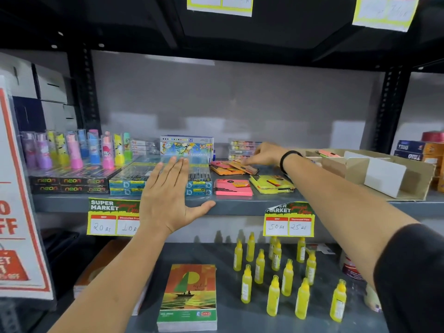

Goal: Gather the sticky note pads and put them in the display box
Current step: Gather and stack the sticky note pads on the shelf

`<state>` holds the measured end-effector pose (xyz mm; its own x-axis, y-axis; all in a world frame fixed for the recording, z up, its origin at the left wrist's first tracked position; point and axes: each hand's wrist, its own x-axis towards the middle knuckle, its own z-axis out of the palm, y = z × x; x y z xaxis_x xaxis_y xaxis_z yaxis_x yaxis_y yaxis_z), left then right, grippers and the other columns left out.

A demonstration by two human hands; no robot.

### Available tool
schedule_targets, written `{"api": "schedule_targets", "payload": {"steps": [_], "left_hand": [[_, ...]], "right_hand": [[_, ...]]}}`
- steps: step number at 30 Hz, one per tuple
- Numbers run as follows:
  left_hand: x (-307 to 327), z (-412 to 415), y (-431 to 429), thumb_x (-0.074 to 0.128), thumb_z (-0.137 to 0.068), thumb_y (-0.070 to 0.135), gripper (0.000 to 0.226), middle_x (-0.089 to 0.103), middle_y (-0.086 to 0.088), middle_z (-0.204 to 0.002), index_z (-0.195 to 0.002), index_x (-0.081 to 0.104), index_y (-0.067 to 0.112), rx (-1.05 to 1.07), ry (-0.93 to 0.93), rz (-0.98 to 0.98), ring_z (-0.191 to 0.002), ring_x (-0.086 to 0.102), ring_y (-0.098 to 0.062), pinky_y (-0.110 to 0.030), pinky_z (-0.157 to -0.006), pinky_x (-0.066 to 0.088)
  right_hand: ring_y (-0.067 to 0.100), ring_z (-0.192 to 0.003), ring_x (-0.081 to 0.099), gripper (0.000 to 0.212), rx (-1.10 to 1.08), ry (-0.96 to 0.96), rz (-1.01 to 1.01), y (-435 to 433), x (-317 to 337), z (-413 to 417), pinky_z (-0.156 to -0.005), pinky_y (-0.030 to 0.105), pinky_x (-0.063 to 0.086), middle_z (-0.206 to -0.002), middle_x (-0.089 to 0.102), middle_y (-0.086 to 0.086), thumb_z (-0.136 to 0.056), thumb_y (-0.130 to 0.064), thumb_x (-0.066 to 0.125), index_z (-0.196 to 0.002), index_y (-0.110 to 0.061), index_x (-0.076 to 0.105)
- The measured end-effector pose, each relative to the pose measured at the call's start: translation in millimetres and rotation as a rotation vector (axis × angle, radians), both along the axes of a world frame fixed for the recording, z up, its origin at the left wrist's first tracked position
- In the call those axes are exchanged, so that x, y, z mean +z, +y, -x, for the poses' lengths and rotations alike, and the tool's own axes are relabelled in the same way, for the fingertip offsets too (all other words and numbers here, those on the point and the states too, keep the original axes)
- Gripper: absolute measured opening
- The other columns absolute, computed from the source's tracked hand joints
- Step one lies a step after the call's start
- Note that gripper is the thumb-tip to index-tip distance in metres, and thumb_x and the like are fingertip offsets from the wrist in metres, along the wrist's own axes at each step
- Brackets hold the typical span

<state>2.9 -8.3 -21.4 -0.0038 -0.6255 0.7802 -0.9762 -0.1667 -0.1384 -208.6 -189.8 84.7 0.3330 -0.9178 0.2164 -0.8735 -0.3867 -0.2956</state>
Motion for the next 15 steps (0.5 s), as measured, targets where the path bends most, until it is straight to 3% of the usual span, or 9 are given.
{"api": "schedule_targets", "payload": {"steps": [3, 7, 9, 11, 13, 15], "left_hand": [[-1, -1, -1, 0.028, -0.080, 0.082, 0.106, 0.052, -0.016, -0.146, -0.142, 0.048, -0.002, 0.004, -0.013, 0.012, -0.140, 0.044, -0.028, -0.043, -0.120, 0.024], [-2, -3, -5, 0.028, -0.080, 0.083, 0.106, 0.053, -0.016, -0.144, -0.141, 0.050, -0.001, -0.001, -0.023, 0.033, -0.139, 0.046, -0.029, -0.044, -0.119, 0.026], [-3, -4, -6, 0.027, -0.081, 0.083, 0.106, 0.054, -0.016, -0.144, -0.141, 0.050, -0.001, -0.003, -0.027, 0.040, -0.138, 0.046, -0.029, -0.045, -0.118, 0.028], [-3, -4, -6, 0.024, -0.081, 0.084, 0.107, 0.054, -0.016, -0.144, -0.141, 0.050, -0.001, -0.002, -0.028, 0.042, -0.138, 0.046, -0.029, -0.045, -0.118, 0.029], [-3, -4, -6, 0.021, -0.082, 0.084, 0.107, 0.054, -0.016, -0.144, -0.141, 0.050, -0.001, -0.001, -0.031, 0.050, -0.138, 0.046, -0.029, -0.046, -0.118, 0.030], [-3, -4, -5, 0.021, -0.083, 0.083, 0.107, 0.055, -0.016, -0.143, -0.140, 0.051, -0.001, -0.005, -0.035, 0.059, -0.138, 0.047, -0.029, -0.046, -0.118, 0.031]], "right_hand": [[0.028, -0.116, 0.051, 0.079, 0.003, 0.089, -0.078, -9, -3, -7, -0.090, 0.036, 0.044, -0.134, 0.052, 0.011, -0.075, -0.060, 0.066, -0.131, -0.007, 0.048], [0.029, -0.122, 0.048, 0.076, 0.033, 0.095, -0.196, -16, 0, -14, -0.077, 0.035, 0.048, -0.137, 0.048, 0.011, -0.074, -0.050, 0.072, -0.132, -0.008, 0.047], [0.029, -0.118, 0.054, 0.064, 0.056, 0.049, -0.241, -21, 0, -16, -0.058, 0.028, 0.051, -0.126, 0.057, 0.013, -0.077, -0.037, 0.074, -0.128, -0.006, 0.051], [0.022, -0.096, 0.065, 0.049, 0.094, 0.004, -0.306, -23, 1, -17, -0.039, 0.017, 0.047, -0.093, 0.064, 0.009, -0.078, -0.026, 0.072, -0.119, -0.004, 0.057], [0.012, -0.068, 0.058, 0.036, 0.114, -0.013, -0.342, -24, 2, -17, -0.036, 0.013, 0.043, -0.072, 0.057, 0.001, -0.079, -0.027, 0.071, -0.107, -0.010, 0.058], [0.009, -0.065, 0.052, 0.029, 0.092, -0.074, -0.312, -26, 3, -15, -0.035, 0.013, 0.042, -0.073, 0.054, -0.003, -0.077, -0.033, 0.074, -0.089, -0.014, 0.056]]}}
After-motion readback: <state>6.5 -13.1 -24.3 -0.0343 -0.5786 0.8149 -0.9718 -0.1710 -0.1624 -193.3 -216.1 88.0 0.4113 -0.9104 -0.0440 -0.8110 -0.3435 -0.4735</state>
